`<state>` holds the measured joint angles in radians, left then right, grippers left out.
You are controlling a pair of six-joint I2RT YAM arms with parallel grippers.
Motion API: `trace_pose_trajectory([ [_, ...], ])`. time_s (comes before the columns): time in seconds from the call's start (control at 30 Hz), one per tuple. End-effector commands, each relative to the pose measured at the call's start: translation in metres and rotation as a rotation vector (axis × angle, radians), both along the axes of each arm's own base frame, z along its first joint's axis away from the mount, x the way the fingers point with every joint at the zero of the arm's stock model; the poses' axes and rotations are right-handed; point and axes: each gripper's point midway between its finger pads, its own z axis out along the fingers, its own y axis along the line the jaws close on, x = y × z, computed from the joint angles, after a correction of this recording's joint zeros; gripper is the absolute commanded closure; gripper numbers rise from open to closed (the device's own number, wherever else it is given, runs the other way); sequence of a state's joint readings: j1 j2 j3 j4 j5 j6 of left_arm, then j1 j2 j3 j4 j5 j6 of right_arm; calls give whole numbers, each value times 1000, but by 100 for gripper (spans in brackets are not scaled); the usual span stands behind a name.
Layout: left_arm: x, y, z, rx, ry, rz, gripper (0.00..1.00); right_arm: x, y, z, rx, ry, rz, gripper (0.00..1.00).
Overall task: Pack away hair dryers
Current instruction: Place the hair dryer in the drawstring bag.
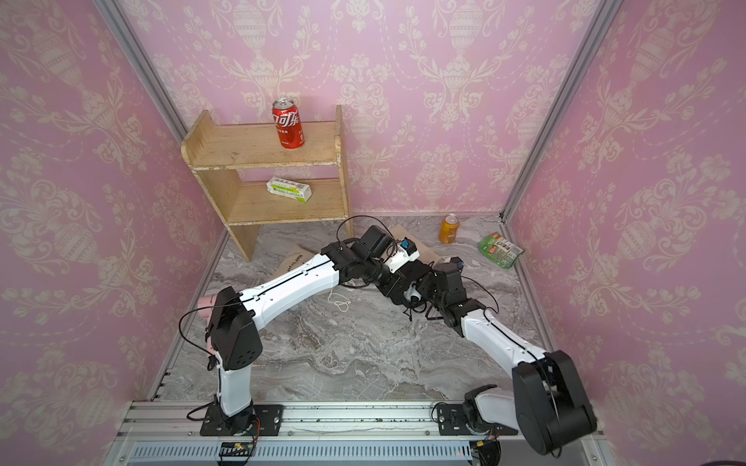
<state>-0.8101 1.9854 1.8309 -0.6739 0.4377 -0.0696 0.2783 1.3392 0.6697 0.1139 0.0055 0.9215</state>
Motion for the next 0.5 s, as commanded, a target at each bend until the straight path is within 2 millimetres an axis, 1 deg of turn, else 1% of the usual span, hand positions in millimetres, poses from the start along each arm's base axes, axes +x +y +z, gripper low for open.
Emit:
trace_pose_trajectory([
  [0.0, 20, -8, 23, -55, -44, 8, 100, 43, 4, 18, 12, -105, -48, 67],
  [0.03, 24, -9, 21, -47, -52, 13, 100, 51, 7, 15, 15, -95, -45, 67],
  [0.1, 29, -12, 17, -40, -47, 14, 100, 65, 16, 3, 19, -57, -28, 66],
  [0.2, 36, -15, 15, -43, -38, 35, 100, 74, 21, -17, 11, 7, -19, 63],
  [0.27, 43, -14, 17, -53, -37, 63, 100, 73, 25, -25, 3, 36, 2, 57],
  [0.33, 50, -12, 20, -61, -33, 94, 100, 69, 26, -30, -9, 60, 17, 51],
  [0.47, 68, -2, 29, -71, -43, 176, 100, 55, 26, -33, -29, 84, 62, 34],
])
